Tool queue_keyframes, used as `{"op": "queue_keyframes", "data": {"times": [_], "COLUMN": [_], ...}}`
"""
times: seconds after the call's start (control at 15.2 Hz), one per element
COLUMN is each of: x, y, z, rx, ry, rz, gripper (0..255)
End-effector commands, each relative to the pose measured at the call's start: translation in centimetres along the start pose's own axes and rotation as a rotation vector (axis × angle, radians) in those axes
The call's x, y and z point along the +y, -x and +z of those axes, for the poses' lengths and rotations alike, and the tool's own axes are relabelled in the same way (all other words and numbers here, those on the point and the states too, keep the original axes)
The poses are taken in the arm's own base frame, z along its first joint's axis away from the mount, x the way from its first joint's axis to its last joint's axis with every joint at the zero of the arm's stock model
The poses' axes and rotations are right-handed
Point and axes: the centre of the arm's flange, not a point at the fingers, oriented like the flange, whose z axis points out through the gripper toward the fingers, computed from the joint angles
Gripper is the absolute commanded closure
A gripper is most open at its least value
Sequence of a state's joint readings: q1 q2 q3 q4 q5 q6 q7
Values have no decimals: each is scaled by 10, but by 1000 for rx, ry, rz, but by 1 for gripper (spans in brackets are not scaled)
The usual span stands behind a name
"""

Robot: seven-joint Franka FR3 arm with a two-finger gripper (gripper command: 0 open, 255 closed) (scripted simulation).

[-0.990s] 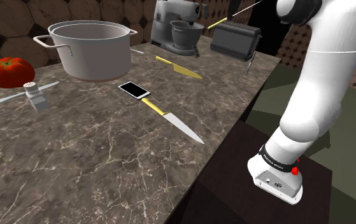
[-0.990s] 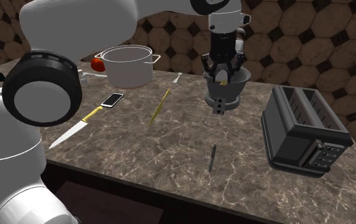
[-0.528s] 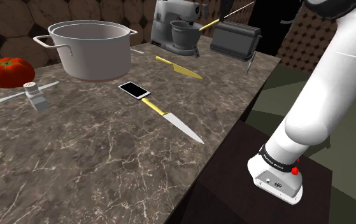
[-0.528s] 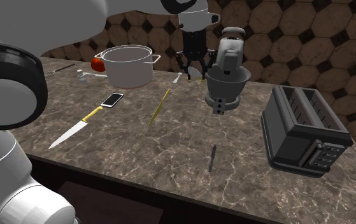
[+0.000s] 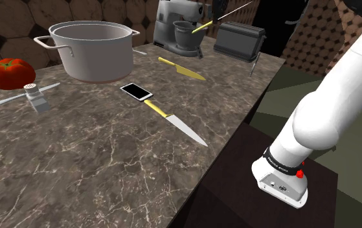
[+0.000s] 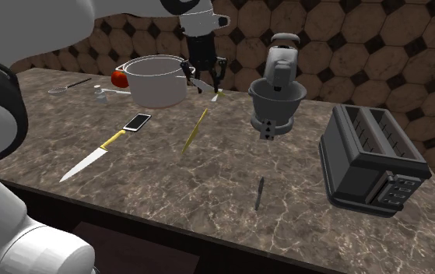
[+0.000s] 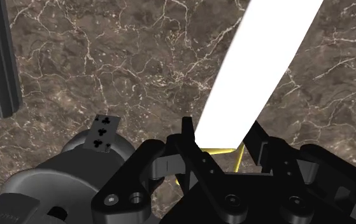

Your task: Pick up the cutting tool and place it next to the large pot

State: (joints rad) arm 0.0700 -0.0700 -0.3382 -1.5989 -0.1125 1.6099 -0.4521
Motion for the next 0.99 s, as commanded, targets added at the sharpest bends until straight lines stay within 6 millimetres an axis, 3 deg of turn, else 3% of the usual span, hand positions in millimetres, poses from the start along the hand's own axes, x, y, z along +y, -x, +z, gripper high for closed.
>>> {"op": "queue_keyframes", "data": {"times": [0.0,0.92], "x": [-29,-211], "y": [-2,-28], "z": [-5,-26], "rx": [-1,-1], "ry": [0,0], "rz": [1,1], "gripper": [255,255]}}
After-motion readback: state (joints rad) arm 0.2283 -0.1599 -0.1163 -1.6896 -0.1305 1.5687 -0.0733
